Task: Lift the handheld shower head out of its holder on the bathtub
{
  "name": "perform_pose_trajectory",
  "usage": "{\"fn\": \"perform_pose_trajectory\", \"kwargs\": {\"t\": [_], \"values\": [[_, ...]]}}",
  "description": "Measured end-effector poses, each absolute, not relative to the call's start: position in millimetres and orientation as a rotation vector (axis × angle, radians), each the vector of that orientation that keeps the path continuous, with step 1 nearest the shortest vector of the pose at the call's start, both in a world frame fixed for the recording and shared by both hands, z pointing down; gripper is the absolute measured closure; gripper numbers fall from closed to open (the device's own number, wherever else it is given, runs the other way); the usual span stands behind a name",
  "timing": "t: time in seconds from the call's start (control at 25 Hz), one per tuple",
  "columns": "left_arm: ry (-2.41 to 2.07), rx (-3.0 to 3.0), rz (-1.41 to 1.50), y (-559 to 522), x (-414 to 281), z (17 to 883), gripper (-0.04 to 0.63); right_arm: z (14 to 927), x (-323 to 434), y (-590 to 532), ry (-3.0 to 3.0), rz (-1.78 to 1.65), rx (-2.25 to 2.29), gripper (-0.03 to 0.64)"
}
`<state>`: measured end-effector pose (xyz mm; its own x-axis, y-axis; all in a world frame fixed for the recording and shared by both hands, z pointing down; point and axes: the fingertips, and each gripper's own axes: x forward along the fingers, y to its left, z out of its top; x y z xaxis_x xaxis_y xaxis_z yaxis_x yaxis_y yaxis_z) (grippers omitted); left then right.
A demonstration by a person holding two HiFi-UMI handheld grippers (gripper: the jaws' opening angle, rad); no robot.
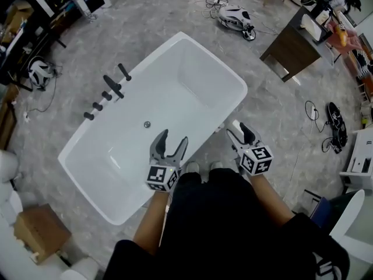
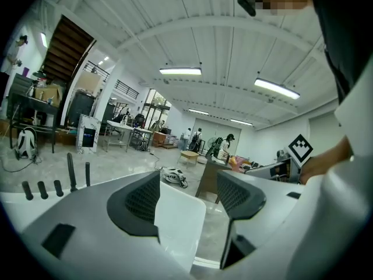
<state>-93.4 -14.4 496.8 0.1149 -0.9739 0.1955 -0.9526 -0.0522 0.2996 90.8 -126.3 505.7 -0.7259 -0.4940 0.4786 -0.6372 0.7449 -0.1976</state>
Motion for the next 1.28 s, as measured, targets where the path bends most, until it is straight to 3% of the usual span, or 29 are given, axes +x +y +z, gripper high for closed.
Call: {"fn": "perform_pose_trajectory", "kwargs": {"t": [0.56,1.28], "values": [[-2.079,1.785,-0.119,-33,-151,534,0.311,488,-24,-157,-2.688,0.383,0.503,0.383],[-2.347,1.388,-0.043,-140,-257,569,0.311,533,-71,-261,-2.686,0.462,0.157,0.383]]}}
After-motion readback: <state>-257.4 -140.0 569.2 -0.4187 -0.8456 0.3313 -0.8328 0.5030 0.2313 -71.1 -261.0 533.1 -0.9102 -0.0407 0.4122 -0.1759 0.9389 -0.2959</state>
